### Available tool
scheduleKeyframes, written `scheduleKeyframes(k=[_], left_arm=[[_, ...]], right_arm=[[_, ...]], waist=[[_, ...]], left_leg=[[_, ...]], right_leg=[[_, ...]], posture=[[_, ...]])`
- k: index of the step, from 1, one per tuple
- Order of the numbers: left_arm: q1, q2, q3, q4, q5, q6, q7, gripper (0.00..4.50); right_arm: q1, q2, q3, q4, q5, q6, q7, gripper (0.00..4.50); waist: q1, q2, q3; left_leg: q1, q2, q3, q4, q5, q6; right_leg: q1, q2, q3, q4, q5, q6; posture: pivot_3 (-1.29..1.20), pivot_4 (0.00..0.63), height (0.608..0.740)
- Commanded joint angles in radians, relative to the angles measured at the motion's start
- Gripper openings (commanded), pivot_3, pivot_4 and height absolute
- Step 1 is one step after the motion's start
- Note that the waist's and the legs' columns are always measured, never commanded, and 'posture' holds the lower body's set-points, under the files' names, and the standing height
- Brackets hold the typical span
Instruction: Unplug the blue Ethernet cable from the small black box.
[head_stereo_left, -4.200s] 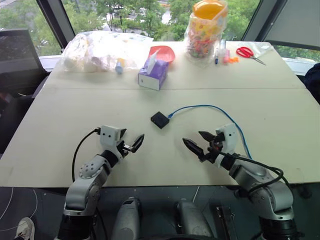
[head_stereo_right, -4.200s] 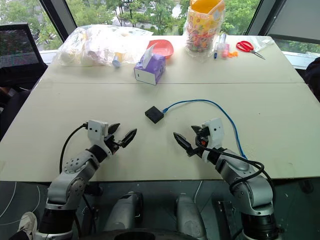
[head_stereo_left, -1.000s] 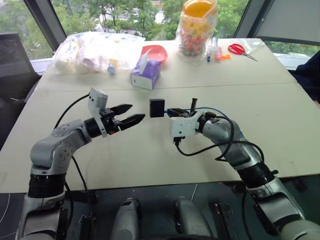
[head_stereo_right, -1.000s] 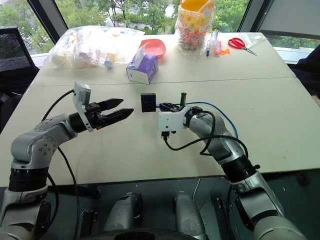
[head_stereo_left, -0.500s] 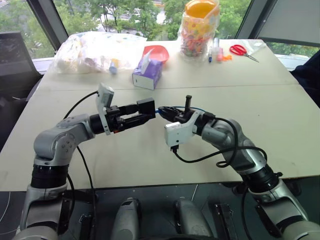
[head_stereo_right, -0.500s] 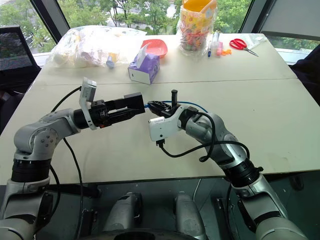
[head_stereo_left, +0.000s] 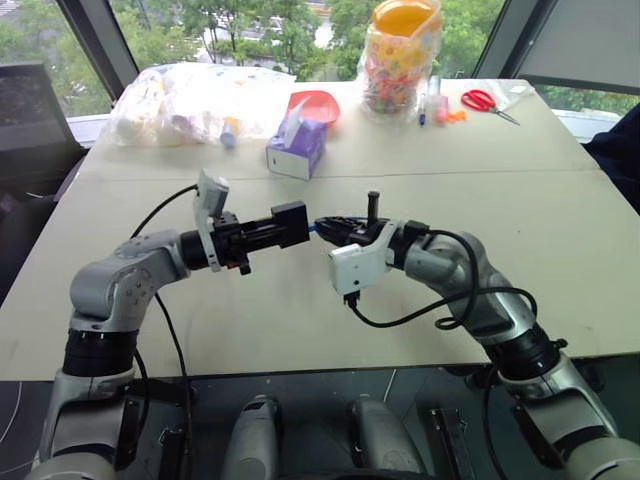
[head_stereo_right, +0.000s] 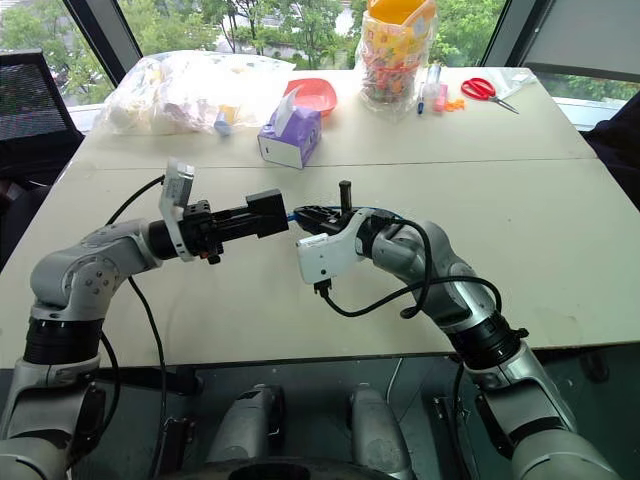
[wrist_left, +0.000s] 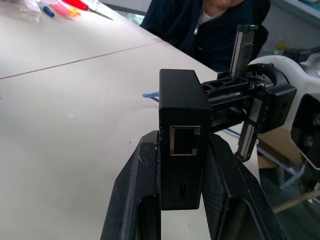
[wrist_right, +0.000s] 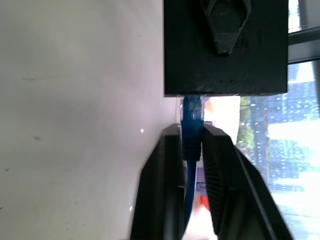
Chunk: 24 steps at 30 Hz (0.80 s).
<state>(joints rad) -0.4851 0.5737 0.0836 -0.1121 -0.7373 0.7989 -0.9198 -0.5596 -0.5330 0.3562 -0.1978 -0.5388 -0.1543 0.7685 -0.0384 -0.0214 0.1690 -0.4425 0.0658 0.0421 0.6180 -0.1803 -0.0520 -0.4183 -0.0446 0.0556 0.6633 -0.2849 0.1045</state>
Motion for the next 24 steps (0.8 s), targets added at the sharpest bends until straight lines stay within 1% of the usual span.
scheduleKeyframes(k=[1,3,5,6,8,11,15,19,24], left_arm=[[-0.001,0.033,0.002,-0.002,0.02,-0.042,-0.049,0.49],[0.008,0.06,-0.01,-0.002,0.037,-0.07,-0.096,0.49],[0.01,0.083,-0.013,-0.014,0.021,-0.056,-0.133,0.49],[0.009,0.093,-0.01,-0.023,0.004,-0.041,-0.149,0.49],[0.005,0.107,-0.006,-0.039,-0.02,-0.017,-0.172,0.49],[0.002,0.138,-0.009,-0.071,-0.051,0.01,-0.219,0.49],[-0.02,0.14,0.005,-0.095,-0.093,0.048,-0.211,0.49],[-0.036,0.141,0.009,-0.114,-0.115,0.068,-0.199,0.49],[-0.044,0.137,0.007,-0.12,-0.108,0.06,-0.181,0.49]], right_arm=[[-0.013,-0.017,-0.043,-0.062,0.16,0.092,0.129,2.17],[-0.019,-0.019,-0.087,-0.092,0.316,0.223,0.236,3.2],[-0.036,-0.026,-0.129,-0.106,0.448,0.346,0.315,4.2],[-0.048,-0.029,-0.149,-0.107,0.505,0.401,0.343,4.44],[-0.073,-0.027,-0.183,-0.103,0.594,0.498,0.37,4.44],[-0.143,0.003,-0.25,-0.078,0.783,0.719,0.393,4.44],[-0.177,-0.001,-0.272,-0.065,0.949,0.953,0.414,4.44],[-0.196,-0.018,-0.247,-0.051,1.02,1.075,0.415,4.44],[-0.21,-0.015,-0.229,-0.039,1.079,1.134,0.411,4.44]], waist=[[0.0,0.0,0.0],[0.0,0.0,0.0],[0.0,0.0,0.0],[0.001,0.0,0.0],[0.0,0.0,0.0],[-0.001,0.0,0.0],[0.001,0.0,0.0],[0.003,0.0,0.0],[0.002,0.0,0.0]], left_leg=[[0.0,0.0,0.0,0.0,0.0,0.0],[0.0,0.0,0.0,0.0,0.0,0.0],[0.0,0.0,0.0,0.0,0.0,0.0],[0.0,0.0,0.0,0.0,0.0,0.0],[0.0,0.0,0.0,0.0,0.0,0.0],[0.0,0.0,0.0,0.0,0.0,0.0],[0.0,0.001,-0.001,0.0,0.0,0.0],[-0.001,0.0,-0.001,0.0,0.0,0.001],[-0.001,0.0,-0.001,0.0,0.0,0.001]], right_leg=[[0.0,0.0,0.0,0.0,0.0,0.0],[0.0,0.0,0.0,0.0,0.0,0.0],[0.0,0.0,0.0,0.0,0.0,0.0],[0.0,0.0,0.0,0.0,0.0,0.0],[0.0,0.0,0.0,0.0,0.0,-0.001],[0.0,0.0,0.0,0.0,-0.001,-0.003],[0.0,0.0,-0.001,0.001,-0.001,-0.003],[0.0,0.0,-0.001,0.0,-0.001,-0.003],[0.0,0.0,-0.001,0.0,-0.001,-0.003]], posture=[[0.0,0.15,0.735],[0.0,0.15,0.735],[0.0,0.15,0.735],[0.0,0.15,0.735],[0.0,0.15,0.735],[0.0,0.15,0.735],[0.0,0.15,0.735],[0.0,0.15,0.735],[0.0,0.15,0.735]])
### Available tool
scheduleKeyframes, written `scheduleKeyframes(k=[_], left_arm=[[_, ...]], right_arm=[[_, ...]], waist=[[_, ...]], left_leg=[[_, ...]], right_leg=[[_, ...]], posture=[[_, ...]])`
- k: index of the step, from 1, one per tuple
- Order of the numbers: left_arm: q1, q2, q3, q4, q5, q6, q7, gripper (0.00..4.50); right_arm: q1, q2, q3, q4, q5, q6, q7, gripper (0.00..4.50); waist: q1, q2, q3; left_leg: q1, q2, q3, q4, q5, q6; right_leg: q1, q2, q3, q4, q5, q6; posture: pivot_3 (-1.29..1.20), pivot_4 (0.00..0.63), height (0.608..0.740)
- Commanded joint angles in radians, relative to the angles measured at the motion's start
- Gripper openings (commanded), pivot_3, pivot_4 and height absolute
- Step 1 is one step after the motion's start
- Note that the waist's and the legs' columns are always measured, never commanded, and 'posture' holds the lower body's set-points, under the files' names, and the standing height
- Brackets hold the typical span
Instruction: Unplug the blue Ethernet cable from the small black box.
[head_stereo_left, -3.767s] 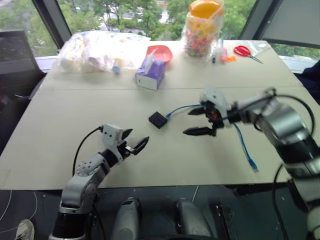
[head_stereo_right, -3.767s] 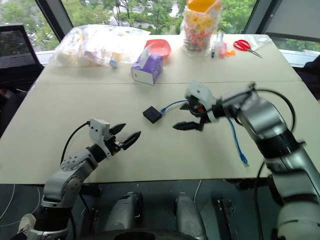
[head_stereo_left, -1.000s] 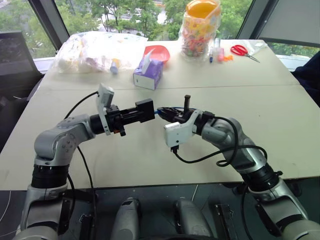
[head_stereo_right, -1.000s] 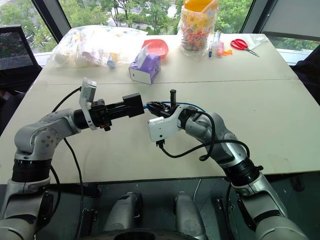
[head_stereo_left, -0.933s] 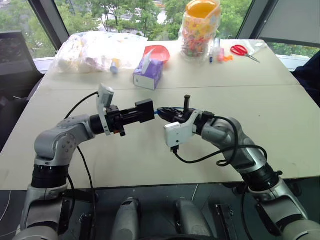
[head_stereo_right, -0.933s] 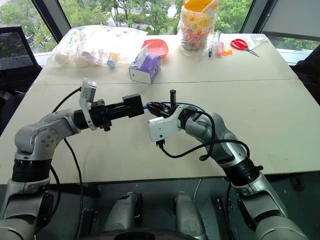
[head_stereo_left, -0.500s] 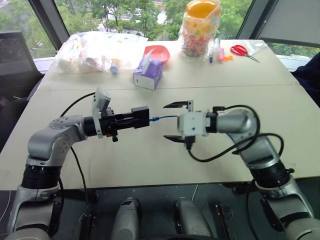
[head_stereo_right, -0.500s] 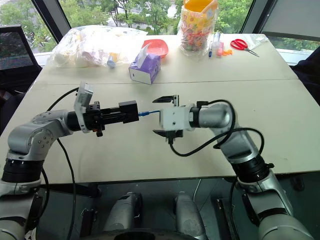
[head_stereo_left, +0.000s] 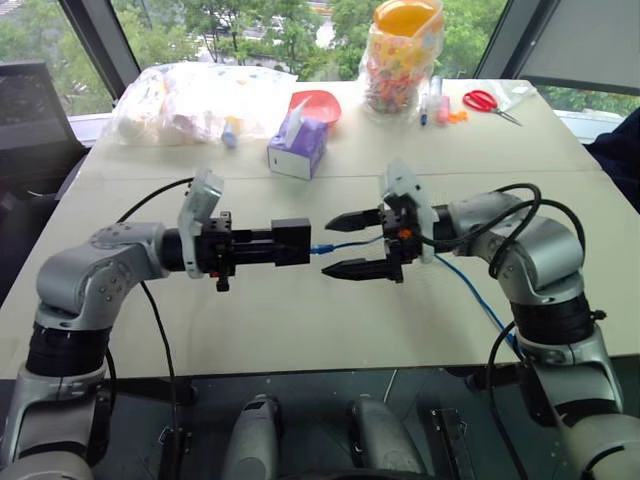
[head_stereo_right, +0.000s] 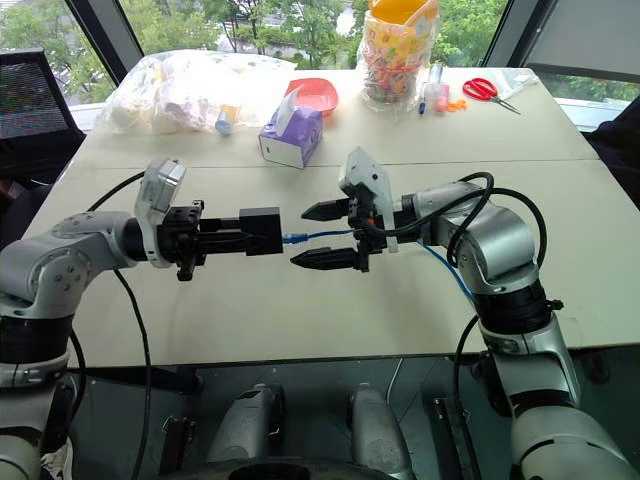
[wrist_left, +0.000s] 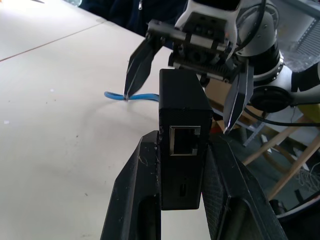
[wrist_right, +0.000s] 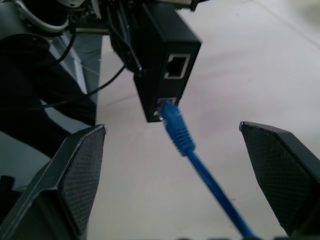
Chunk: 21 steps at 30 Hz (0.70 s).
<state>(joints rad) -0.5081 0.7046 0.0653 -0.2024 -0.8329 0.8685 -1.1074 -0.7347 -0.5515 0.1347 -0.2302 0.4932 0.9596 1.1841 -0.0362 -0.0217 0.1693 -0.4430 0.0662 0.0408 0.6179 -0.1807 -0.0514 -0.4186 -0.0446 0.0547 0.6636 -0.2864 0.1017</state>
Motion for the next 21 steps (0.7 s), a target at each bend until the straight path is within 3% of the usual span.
scheduleKeyframes(k=[1,4,11,14,18,21], left_arm=[[-0.026,0.005,0.025,-0.03,-0.014,-0.008,0.011,0.49],[-0.038,0.002,0.027,-0.026,-0.025,0.001,0.02,0.49],[-0.031,0.004,0.024,-0.025,-0.022,-0.007,0.024,0.49],[-0.03,0.003,0.025,-0.025,-0.023,-0.009,0.025,0.49],[-0.024,0.002,0.023,-0.025,-0.017,-0.015,0.023,0.49],[-0.015,0.003,0.021,-0.027,-0.011,-0.023,0.02,0.49]], right_arm=[[-0.038,0.007,-0.007,-0.001,0.054,0.025,-0.01,4.22],[-0.051,0.013,0.003,0.016,0.074,0.055,-0.031,3.17],[-0.072,0.014,0.011,0.025,0.125,0.113,-0.048,3.17],[-0.077,0.02,0.01,0.027,0.139,0.124,-0.062,2.32],[-0.083,0.02,0.015,0.03,0.148,0.133,-0.074,0.42],[-0.089,0.015,0.019,0.033,0.158,0.142,-0.072,0.42]], waist=[[-0.002,0.0,0.0],[-0.002,0.0,0.0],[-0.002,0.0,0.0],[-0.002,0.0,0.0],[-0.002,0.0,0.0],[-0.002,0.0,0.0]], left_leg=[[0.0,0.0,0.0,0.0,0.0,0.0],[0.0,0.0,0.0,0.0,0.0,0.0],[0.0,0.0,0.0,0.0,0.0,0.0],[-0.001,0.0,0.0,0.0,0.0,0.0],[-0.001,0.0,0.0,0.0,0.0,0.0],[-0.001,0.0,0.0,0.0,0.0,0.0]], right_leg=[[0.0,0.0,0.0,0.0,0.0,0.0],[0.0,0.0,0.0,0.0,0.0,0.0],[0.0,0.0,0.0,0.0,0.001,0.001],[-0.001,0.0,0.0,0.0,0.0,0.001],[-0.001,0.0,0.0,0.0,0.0,0.0],[-0.001,0.0,0.0,0.0,0.0,0.0]], posture=[[0.0,0.15,0.735],[0.0,0.15,0.735],[0.0,0.15,0.735],[0.0,0.15,0.735],[0.0,0.15,0.735],[0.0,0.15,0.735]])
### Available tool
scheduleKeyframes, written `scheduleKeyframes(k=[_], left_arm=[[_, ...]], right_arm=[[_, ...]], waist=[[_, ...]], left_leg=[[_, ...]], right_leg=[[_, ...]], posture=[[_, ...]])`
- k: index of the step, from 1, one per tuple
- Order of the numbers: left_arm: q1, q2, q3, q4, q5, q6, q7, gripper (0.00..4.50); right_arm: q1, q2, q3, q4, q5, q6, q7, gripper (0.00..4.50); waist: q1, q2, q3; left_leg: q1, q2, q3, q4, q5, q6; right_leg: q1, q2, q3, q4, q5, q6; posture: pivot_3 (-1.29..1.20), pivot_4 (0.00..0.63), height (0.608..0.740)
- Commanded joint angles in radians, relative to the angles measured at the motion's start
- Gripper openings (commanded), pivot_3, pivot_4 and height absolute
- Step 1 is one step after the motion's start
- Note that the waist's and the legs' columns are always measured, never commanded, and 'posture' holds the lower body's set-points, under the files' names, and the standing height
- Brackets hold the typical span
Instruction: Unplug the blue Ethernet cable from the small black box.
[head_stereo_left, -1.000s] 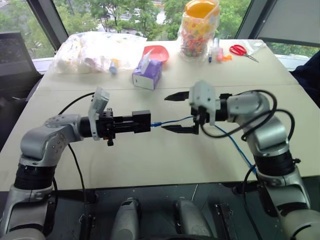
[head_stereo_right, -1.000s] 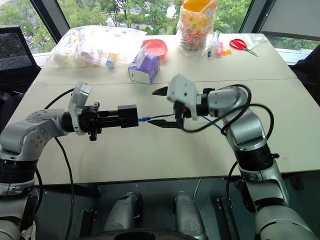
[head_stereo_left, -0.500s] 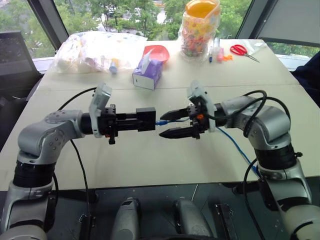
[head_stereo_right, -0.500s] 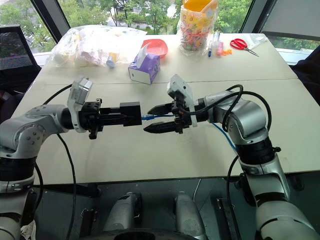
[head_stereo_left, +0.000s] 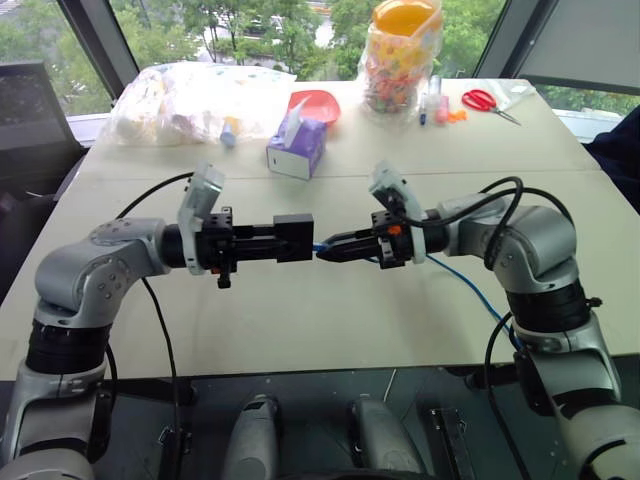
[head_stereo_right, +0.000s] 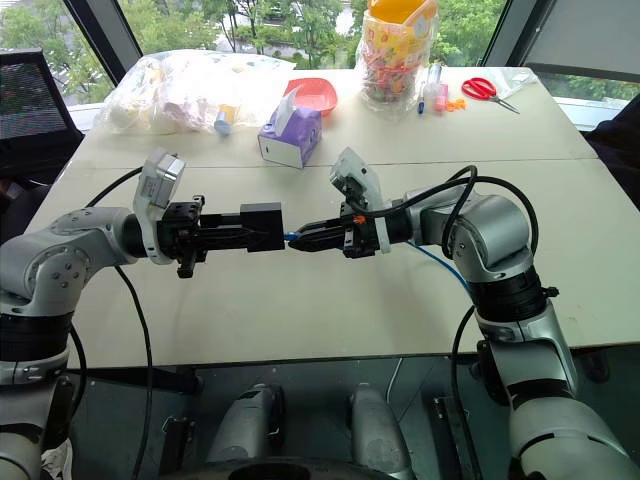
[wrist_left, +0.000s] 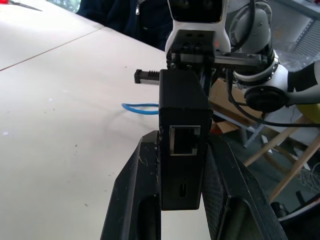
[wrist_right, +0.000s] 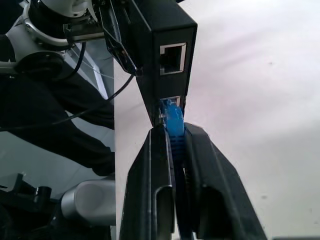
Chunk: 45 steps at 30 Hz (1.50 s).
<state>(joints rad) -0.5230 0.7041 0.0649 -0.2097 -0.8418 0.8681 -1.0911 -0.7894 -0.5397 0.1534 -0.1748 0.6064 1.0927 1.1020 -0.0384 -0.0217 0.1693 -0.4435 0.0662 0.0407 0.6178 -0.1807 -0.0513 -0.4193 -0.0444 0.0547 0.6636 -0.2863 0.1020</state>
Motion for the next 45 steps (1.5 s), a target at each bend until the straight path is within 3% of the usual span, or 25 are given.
scheduleKeyframes(k=[1,16,18,45], left_arm=[[0.002,0.004,0.022,-0.021,-0.001,-0.024,0.002,0.49],[0.02,0.018,0.009,-0.042,0.014,-0.035,-0.01,0.49],[0.019,0.018,0.01,-0.041,0.014,-0.035,-0.009,0.49],[0.022,0.006,0.009,-0.048,0.019,-0.041,0.0,0.49]], right_arm=[[-0.035,0.002,-0.001,-0.022,0.047,0.011,0.011,0.42],[-0.022,-0.046,0.048,-0.052,0.031,-0.045,0.046,0.42],[-0.023,-0.045,0.046,-0.049,0.034,-0.054,0.04,0.94],[-0.068,-0.039,0.036,0.01,0.054,-0.043,0.034,0.94]], waist=[[0.0,0.0,0.0],[0.0,0.0,0.0],[-0.001,0.0,0.0],[-0.001,0.0,0.0]], left_leg=[[0.0,0.0,0.0,0.0,0.0,0.0],[0.0,0.0,0.0,0.0,0.0,0.0],[0.0,0.0,0.0,0.0,0.0,0.0],[0.0,0.0,0.0,0.0,0.0,0.0]], right_leg=[[0.0,0.0,0.0,0.0,0.0,0.0],[0.0,0.0,0.0,0.0,0.0,0.0],[0.0,0.0,0.0,0.0,0.0,0.0],[-0.001,0.0,0.0,0.0,0.0,0.0]], posture=[[0.0,0.15,0.735],[0.0,0.15,0.735],[0.0,0.15,0.735],[0.0,0.15,0.735]])
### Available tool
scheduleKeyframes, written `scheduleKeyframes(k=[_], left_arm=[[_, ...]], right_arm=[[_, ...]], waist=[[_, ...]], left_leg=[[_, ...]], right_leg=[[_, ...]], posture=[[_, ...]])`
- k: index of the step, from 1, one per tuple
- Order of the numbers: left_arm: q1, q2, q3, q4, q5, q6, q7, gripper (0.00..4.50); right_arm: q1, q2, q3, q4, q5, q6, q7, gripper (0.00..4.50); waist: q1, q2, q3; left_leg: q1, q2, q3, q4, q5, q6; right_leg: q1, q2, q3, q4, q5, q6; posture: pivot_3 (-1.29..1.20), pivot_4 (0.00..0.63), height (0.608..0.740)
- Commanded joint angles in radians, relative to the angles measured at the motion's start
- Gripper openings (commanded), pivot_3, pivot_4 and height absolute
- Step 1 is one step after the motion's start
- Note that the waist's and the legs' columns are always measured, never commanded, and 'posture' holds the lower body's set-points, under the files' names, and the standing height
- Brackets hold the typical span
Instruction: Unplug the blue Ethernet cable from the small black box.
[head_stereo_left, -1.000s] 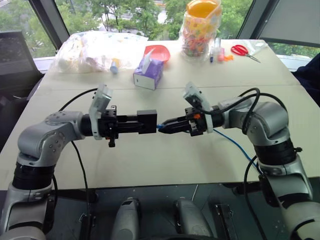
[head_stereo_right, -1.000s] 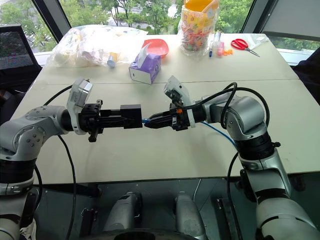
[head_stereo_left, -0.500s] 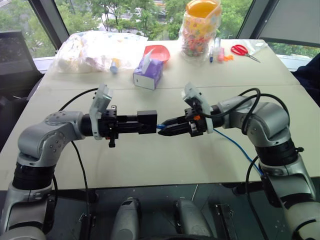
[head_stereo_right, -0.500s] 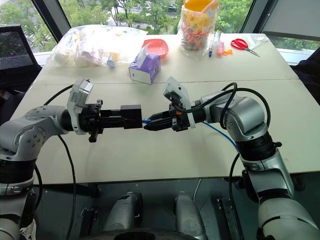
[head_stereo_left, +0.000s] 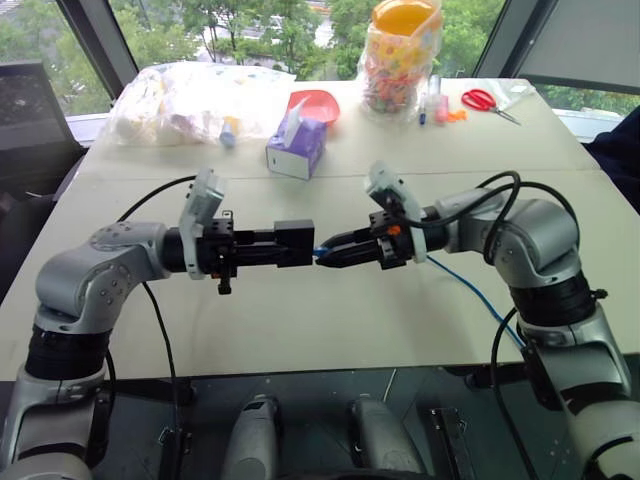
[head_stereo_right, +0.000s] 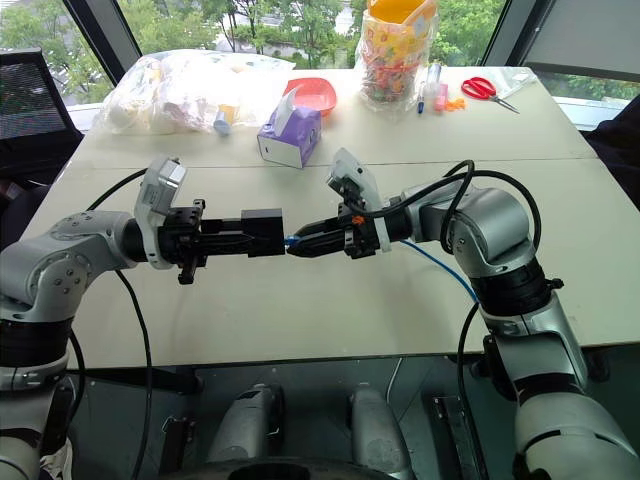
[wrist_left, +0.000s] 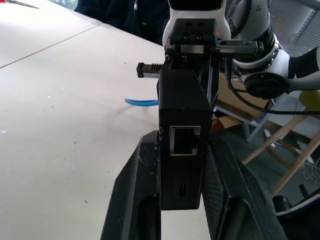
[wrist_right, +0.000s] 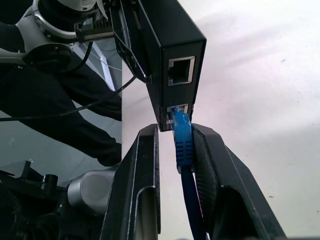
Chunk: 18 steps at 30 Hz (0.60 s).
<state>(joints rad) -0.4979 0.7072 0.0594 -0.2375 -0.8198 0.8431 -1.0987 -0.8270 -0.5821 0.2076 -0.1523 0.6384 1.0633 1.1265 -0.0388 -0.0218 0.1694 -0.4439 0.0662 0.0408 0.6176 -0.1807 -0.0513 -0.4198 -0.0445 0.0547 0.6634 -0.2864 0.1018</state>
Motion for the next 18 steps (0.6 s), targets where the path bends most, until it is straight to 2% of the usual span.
scheduleKeyframes(k=[1,18], left_arm=[[-0.002,0.003,0.015,-0.019,-0.002,-0.017,0.006,0.49],[0.013,0.005,0.003,-0.019,0.014,-0.042,-0.007,0.49]], right_arm=[[-0.031,0.005,-0.019,-0.011,0.022,-0.014,0.009,0.94],[-0.041,0.011,-0.023,-0.007,0.04,0.026,0.002,0.94]], waist=[[0.0,0.0,0.0],[0.0,0.0,0.0]], left_leg=[[0.0,0.0,0.0,0.0,0.0,0.0],[0.0,0.0,0.0,0.0,0.0,0.0]], right_leg=[[0.0,0.0,0.0,0.0,0.0,0.0],[0.0,0.0,0.0,0.0,0.0,0.0]], posture=[[0.0,0.15,0.735],[0.0,0.15,0.735]])
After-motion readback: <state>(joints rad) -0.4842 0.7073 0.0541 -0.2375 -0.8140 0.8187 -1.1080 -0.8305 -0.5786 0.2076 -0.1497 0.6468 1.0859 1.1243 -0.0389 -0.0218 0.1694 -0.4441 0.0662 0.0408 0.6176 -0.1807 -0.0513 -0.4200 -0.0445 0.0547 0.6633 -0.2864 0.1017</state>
